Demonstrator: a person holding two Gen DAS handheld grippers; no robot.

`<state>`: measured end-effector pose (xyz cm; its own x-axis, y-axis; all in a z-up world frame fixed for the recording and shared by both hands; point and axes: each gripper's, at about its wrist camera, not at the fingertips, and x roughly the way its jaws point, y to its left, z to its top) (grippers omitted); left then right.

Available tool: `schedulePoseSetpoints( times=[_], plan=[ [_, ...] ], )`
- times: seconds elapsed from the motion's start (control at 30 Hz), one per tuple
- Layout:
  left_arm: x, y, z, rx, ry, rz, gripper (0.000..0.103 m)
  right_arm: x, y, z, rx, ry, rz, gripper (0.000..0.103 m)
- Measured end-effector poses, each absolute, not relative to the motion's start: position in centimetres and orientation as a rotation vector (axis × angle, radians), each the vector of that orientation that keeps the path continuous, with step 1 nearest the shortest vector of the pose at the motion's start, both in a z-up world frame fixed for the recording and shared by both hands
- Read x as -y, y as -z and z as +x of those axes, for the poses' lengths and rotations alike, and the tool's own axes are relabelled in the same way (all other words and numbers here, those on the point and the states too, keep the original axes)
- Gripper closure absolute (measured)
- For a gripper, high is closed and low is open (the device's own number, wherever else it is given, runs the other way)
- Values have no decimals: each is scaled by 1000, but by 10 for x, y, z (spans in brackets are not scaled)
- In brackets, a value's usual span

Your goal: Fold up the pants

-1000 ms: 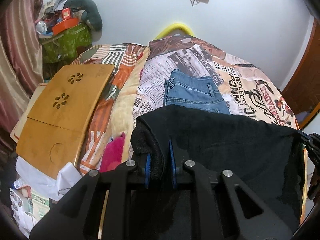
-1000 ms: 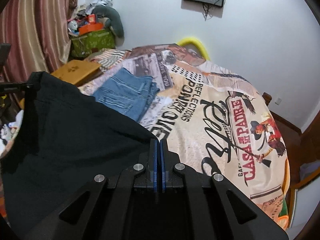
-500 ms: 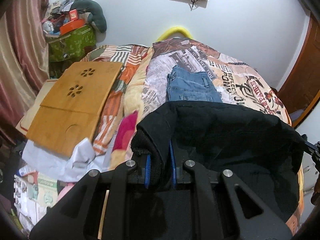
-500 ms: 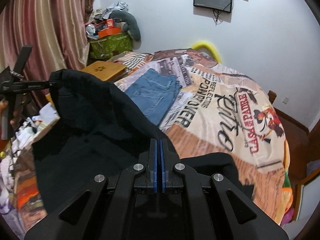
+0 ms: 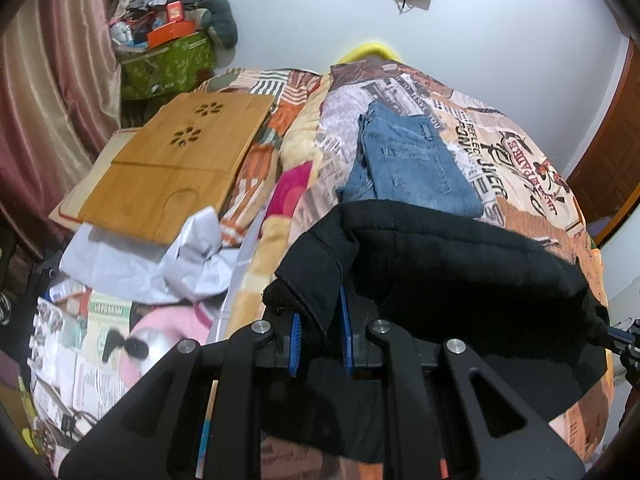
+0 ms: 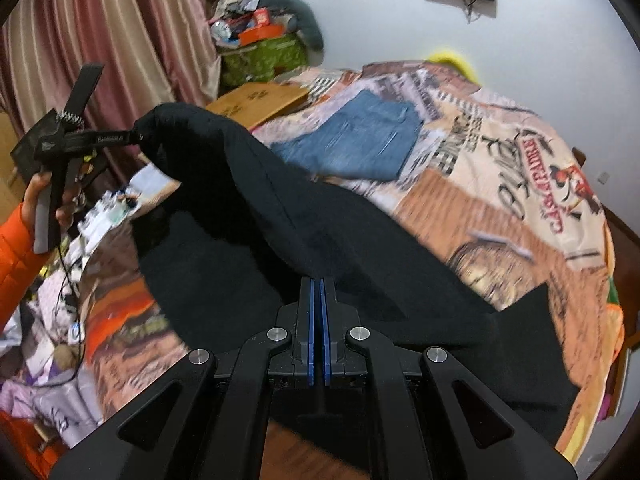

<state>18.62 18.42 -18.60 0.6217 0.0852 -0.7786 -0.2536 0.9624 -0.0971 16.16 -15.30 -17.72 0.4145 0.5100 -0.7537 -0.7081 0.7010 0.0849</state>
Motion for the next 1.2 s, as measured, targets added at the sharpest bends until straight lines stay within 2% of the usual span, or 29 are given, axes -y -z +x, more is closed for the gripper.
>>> schedulePoseSetpoints(
  times=[0.17, 0.3, 0.43, 0.67, 0.77, 0.93, 1.03, 1.2],
  plan=[
    [-188, 206, 163, -921, -209, -217, 83, 154, 197, 145, -897, -769, -250, 101],
    [-191, 228, 147, -986, -236, -214, 76, 156, 210, 141, -949, -766, -217, 100],
    [-181, 241, 138, -1042, -275, -118, 75, 158, 211, 141, -982, -765, -178, 99],
    [-162, 219, 136, -1017, -295, 20, 74, 175, 199, 143, -1007, -748, -116, 95],
    [-162, 203, 138, -987, -293, -2, 72, 193, 191, 147, -990, -719, -79, 89],
    [-154, 174, 140, -909, -323, 27, 55, 232, 176, 158, -928, -616, -30, 72],
    [-154, 152, 138, -845, -356, 38, 42, 254, 171, 171, -915, -547, -2, 71],
    [-161, 128, 139, -785, -376, 13, 30, 287, 167, 193, -895, -451, 64, 71]
  ],
)
